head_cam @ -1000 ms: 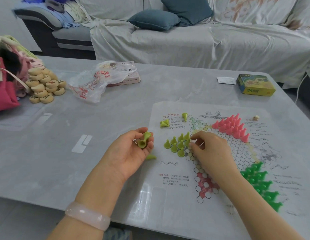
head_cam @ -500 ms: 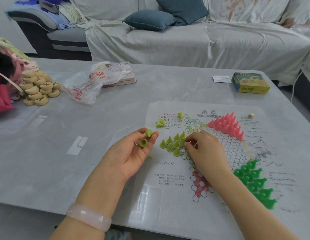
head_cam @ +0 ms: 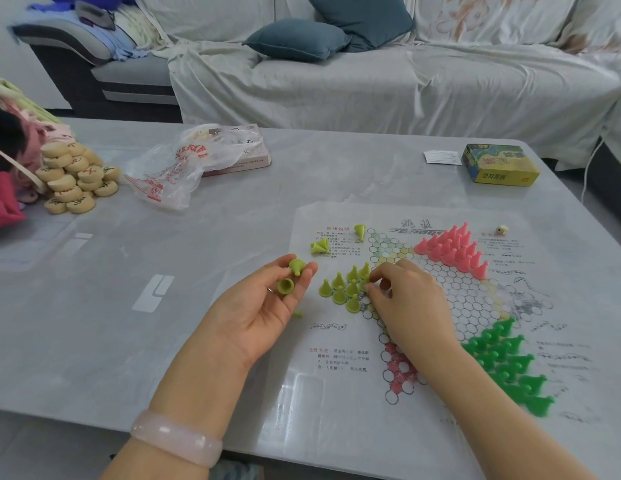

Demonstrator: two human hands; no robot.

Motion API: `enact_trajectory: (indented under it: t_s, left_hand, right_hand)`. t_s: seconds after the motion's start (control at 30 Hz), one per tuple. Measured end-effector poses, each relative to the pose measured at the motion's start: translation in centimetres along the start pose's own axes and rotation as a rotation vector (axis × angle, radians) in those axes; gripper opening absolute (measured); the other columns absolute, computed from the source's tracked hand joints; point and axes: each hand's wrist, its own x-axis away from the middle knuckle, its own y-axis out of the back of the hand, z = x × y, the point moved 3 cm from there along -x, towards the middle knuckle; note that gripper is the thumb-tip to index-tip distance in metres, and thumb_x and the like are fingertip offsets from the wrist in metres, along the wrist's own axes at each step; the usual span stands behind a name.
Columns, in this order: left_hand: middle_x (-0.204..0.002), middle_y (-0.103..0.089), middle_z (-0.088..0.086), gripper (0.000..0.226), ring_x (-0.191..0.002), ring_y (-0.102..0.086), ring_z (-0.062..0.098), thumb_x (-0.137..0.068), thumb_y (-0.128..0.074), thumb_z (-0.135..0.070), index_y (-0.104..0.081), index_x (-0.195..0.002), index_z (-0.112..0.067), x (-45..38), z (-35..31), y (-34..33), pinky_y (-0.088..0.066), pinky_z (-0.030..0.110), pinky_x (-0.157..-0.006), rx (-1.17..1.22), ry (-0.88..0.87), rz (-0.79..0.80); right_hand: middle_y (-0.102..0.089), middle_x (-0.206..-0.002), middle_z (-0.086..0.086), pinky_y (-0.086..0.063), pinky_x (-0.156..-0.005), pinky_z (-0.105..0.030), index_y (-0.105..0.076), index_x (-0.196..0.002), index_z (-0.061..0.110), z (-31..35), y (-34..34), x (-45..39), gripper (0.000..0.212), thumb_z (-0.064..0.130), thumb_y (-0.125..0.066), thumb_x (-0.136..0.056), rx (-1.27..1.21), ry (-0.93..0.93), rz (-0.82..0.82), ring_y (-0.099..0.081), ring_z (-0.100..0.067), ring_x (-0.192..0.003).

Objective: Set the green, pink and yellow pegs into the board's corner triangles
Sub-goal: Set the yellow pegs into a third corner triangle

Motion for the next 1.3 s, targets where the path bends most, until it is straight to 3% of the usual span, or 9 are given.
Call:
enact_trajectory:
  t_s: [0.37, 0.47, 0.6, 0.7, 0.83, 1.0, 1.2, 1.3]
  left_hand:
    - [-0.074, -0.068, 0.016, 0.008, -0.067, -0.071, 0.022, -0.082, -0.055, 0.005, -0.062, -0.079, 0.006, 0.6, 0.3, -0.9, -0.058, 0.022, -0.056, -0.022, -0.005, 0.044]
    - [-0.068, -0.067, 0.012, 0.008, -0.056, -0.068, 0.015, -0.08, -0.057, 0.002, -0.062, -0.075, 0.004, 0.8, 0.9, -1.4, -0.054, 0.016, -0.048, -0.081, 0.022, 0.063]
    - [-0.063, -0.065, 0.01, 0.007, -0.049, -0.062, 0.01, -0.079, -0.057, 0.001, -0.061, -0.073, 0.002, 1.1, 2.2, -2.0, -0.052, 0.013, -0.046, -0.2, 0.061, 0.128]
    - [-0.06, -0.064, 0.009, 0.007, -0.049, -0.061, 0.008, -0.082, -0.055, 0.002, -0.059, -0.076, 0.002, 1.1, 2.4, -2.0, -0.051, 0.013, -0.047, -0.245, 0.049, 0.14]
    - [-0.059, -0.063, 0.008, 0.009, -0.048, -0.061, 0.008, -0.081, -0.055, 0.001, -0.058, -0.073, -0.001, 1.2, 2.0, -2.0, -0.052, 0.012, -0.047, -0.261, 0.022, 0.14]
    - [-0.06, -0.064, 0.007, 0.007, -0.051, -0.062, 0.008, -0.067, -0.06, -0.005, -0.059, -0.074, -0.004, 1.6, 2.1, -2.2, -0.053, 0.013, -0.051, -0.313, 0.02, 0.198]
    - [-0.061, -0.065, 0.008, 0.01, -0.048, -0.06, 0.009, -0.079, -0.053, 0.004, -0.059, -0.076, -0.004, 1.9, 1.9, -2.1, -0.052, 0.013, -0.048, -0.289, 0.046, 0.19]
    - [-0.068, -0.068, 0.009, 0.02, -0.044, -0.053, 0.006, -0.084, -0.048, 0.008, -0.059, -0.076, -0.006, 1.7, 0.9, -1.8, -0.045, 0.012, -0.041, -0.382, -0.028, 0.155]
  right_hand:
    - [-0.053, -0.088, 0.007, -0.032, -0.063, -0.017, -0.063, -0.103, 0.016, -0.2, 1.0, 0.3, 0.019, 0.024, -0.053, -0.088, -0.057, 0.021, -0.023, -0.048, -0.008, -0.075]
    - [-0.056, -0.079, 0.01, -0.037, -0.061, -0.01, -0.065, -0.099, 0.019, 1.1, 2.4, 0.9, 0.016, 0.021, -0.059, -0.085, -0.219, 0.158, -0.163, -0.049, -0.002, -0.068]
    - [-0.058, -0.077, 0.014, -0.045, -0.068, -0.013, -0.066, -0.102, 0.023, 3.0, 2.7, 1.5, 0.021, 0.023, -0.058, -0.082, -0.456, 0.316, -0.069, -0.055, -0.001, -0.074]
    - [-0.063, -0.08, 0.015, -0.048, -0.069, -0.015, -0.067, -0.095, 0.026, 3.2, 2.7, 1.4, 0.015, 0.019, -0.062, -0.083, -0.578, 0.25, 0.014, -0.059, -0.002, -0.078]
    - [-0.061, -0.078, 0.015, -0.048, -0.066, -0.011, -0.061, -0.088, 0.037, 3.4, 2.9, 1.3, 0.026, 0.013, -0.066, -0.08, -0.812, 0.125, 0.124, -0.06, 0.001, -0.073]
    - [-0.066, -0.076, 0.002, -0.047, -0.06, -0.013, -0.065, -0.084, 0.018, 3.3, 2.8, 1.4, 0.01, 0.011, -0.068, -0.077, -0.973, 0.043, 0.113, -0.062, -0.005, -0.069]
    - [-0.067, -0.087, 0.006, -0.05, -0.069, -0.013, -0.068, -0.089, 0.023, 3.4, 3.0, 1.5, 0.017, 0.01, -0.063, -0.081, -0.977, 0.086, 0.145, -0.064, -0.002, -0.078]
    - [-0.066, -0.088, 0.01, -0.05, -0.072, -0.014, -0.066, -0.091, 0.028, 2.5, 3.8, 1.2, 0.018, 0.013, -0.06, -0.083, -0.844, 0.073, 0.017, -0.062, -0.001, -0.076]
